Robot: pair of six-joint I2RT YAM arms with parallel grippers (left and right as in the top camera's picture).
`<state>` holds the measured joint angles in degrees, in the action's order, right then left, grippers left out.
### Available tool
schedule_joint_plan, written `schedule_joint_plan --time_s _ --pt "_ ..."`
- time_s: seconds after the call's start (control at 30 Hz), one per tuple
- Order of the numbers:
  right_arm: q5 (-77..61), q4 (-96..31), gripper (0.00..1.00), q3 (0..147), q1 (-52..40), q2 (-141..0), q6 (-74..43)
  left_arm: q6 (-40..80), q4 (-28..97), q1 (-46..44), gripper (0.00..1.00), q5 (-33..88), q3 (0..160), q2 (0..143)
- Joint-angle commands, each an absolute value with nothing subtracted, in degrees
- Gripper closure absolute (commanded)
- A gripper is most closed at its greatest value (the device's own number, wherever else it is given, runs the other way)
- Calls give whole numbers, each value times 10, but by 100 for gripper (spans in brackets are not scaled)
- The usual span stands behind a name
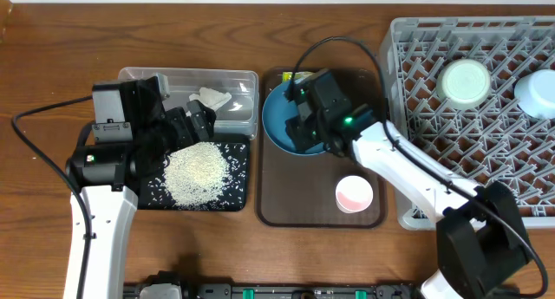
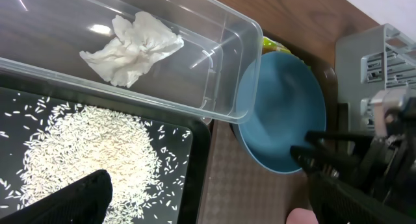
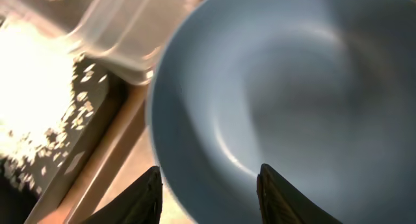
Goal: Sort waste into correct bins and load items into the dishwasher rack
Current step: 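Grasp the blue plate's rim with the right gripper and tilt it up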
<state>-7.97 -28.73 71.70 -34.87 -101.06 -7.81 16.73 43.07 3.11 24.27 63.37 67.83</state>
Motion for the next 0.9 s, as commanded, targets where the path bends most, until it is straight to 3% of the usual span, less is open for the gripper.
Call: schedule_joint_plan --time_s 0.0,0.87 --pt "-93 -292 54 714 -366 -1013 -50 166 430 32 2 248 640 682" --pt "-92 -241 49 623 -390 -1013 36 166 430 32 2 248 640 682"
